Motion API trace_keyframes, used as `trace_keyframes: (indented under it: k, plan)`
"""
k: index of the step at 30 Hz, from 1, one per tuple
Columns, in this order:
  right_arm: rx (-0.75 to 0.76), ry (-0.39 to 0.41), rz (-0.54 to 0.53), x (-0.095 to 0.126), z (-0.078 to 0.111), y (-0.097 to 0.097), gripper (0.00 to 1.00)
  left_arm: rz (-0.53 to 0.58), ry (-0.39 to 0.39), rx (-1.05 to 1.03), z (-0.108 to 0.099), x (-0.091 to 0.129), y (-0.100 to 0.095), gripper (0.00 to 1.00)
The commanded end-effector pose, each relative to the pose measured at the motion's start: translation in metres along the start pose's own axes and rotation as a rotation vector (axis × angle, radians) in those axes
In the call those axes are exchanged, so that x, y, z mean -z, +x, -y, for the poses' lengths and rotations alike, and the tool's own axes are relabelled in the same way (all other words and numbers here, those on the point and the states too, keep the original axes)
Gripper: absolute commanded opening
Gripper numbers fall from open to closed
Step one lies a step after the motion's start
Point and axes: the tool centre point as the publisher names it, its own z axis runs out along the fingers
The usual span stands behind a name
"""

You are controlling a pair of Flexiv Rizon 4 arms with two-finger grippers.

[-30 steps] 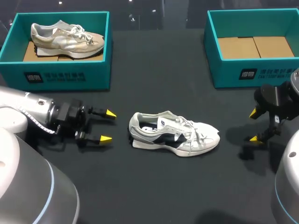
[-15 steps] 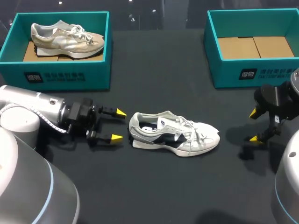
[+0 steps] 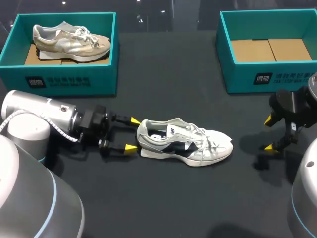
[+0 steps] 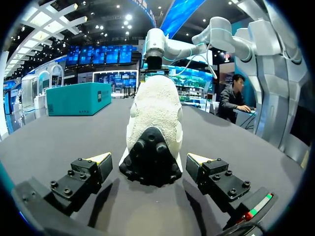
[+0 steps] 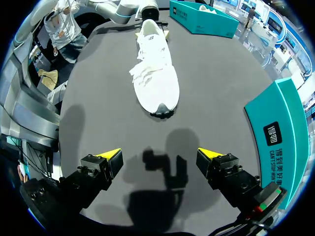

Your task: Take the shoe out of the shoebox, open the shoe tongue, remove and reinsert the insole, then place the shoe into the shoebox

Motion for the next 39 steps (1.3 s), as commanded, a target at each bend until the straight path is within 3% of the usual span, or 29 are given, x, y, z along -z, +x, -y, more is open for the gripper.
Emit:
trace_keyframes:
  k: [1, 39]
  plan:
    - [0.0, 0.001, 0.003, 0.0, 0.0, 0.002, 1.0, 0.0, 0.0, -0.003, 0.0, -0.006, 0.002, 1.0]
    - [0.0, 0.001, 0.003, 0.0, 0.0, 0.002, 1.0, 0.0, 0.026, -0.013, 0.008, -0.055, 0.004, 1.0]
